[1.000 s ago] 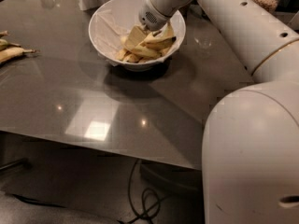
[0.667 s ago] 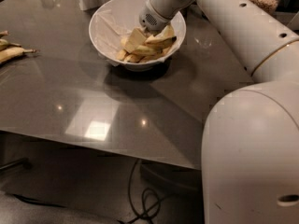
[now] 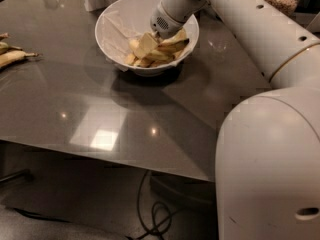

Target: Pick banana from white bowl

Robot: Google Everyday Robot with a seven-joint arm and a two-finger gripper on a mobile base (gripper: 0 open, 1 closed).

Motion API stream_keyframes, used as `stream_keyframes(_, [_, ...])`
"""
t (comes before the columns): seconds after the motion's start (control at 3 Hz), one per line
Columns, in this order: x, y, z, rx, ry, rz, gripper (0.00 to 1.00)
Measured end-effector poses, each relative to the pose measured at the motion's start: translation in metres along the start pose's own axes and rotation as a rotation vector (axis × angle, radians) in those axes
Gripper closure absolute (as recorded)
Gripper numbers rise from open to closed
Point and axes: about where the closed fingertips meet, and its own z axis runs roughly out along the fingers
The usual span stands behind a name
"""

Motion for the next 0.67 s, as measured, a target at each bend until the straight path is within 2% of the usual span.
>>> stream_keyframes(0.67, [-0.0021, -0.0002, -0.0075, 0.013, -0.001, 0.016, 1.0])
